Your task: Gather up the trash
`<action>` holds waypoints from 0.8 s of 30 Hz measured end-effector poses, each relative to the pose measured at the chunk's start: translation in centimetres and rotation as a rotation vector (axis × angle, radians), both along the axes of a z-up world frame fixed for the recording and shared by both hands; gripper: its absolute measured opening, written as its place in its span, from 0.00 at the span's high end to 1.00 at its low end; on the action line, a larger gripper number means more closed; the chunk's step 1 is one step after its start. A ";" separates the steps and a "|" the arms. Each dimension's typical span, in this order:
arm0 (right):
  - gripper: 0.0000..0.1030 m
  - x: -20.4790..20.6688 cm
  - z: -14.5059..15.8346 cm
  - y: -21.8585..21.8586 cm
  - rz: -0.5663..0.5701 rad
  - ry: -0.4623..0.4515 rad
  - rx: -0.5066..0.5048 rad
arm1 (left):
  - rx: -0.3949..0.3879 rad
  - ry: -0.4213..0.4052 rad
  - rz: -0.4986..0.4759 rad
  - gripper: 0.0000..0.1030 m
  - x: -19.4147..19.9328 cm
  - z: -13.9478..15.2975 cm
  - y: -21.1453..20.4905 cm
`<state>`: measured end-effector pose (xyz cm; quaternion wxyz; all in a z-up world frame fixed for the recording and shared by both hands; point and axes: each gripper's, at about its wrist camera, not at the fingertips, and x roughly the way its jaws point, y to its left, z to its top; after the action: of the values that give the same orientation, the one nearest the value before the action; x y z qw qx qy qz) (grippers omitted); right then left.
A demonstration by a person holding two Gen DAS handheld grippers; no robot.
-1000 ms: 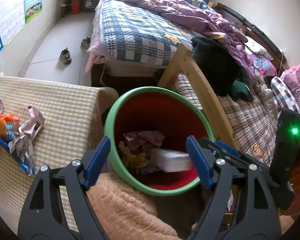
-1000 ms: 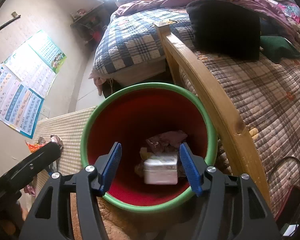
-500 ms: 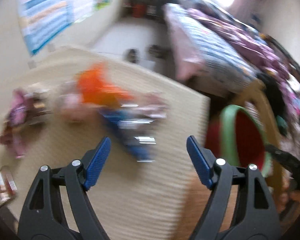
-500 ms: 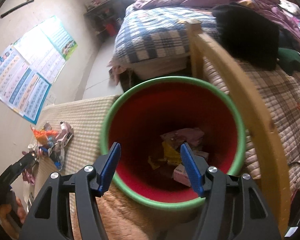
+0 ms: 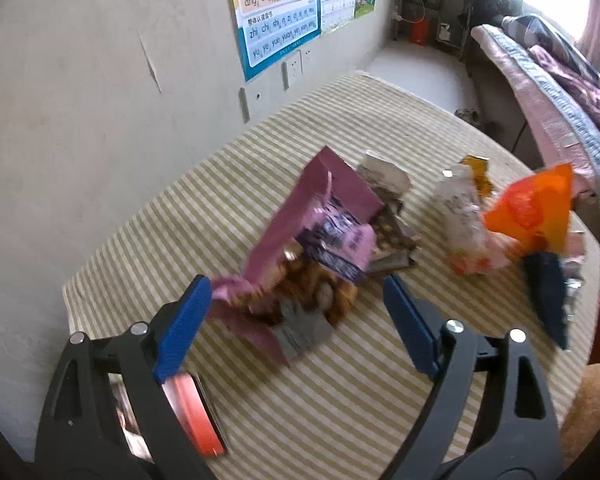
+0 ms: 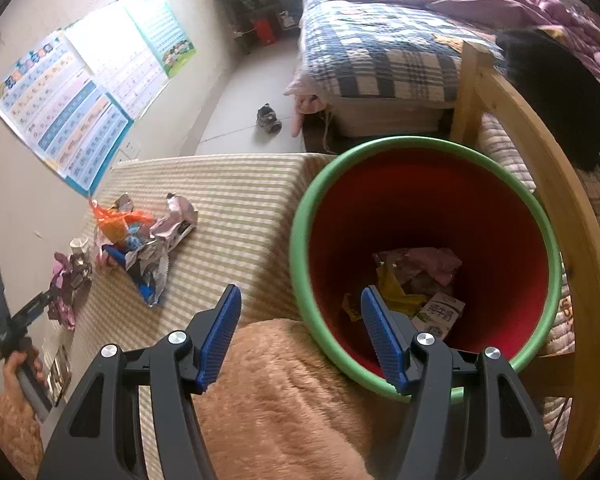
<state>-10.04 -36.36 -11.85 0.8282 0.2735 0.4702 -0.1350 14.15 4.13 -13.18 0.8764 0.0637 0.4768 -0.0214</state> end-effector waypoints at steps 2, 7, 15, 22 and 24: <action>0.41 0.1 0.2 0.3 0.007 0.000 -0.005 | 0.020 0.005 -0.019 0.16 0.9 -0.6 -0.4; 0.41 0.1 0.3 0.8 0.011 0.009 -0.010 | 0.006 0.062 -0.038 0.46 2.7 -1.6 -0.9; 0.41 1.0 -0.1 2.1 0.054 0.021 -0.001 | -0.076 0.066 0.003 0.58 0.0 -0.8 0.2; 0.41 2.3 -0.9 3.8 0.104 0.031 0.012 | -0.240 0.076 0.021 0.58 -6.9 1.0 0.2; 0.41 2.8 -1.0 4.4 0.119 0.026 0.013 | -0.251 0.087 0.007 0.58 -8.4 1.1 -0.2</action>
<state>-7.28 -31.92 -12.81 0.8269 0.2485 0.4971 -0.0859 5.72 3.89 -12.06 0.8560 -0.0491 0.5084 -0.0804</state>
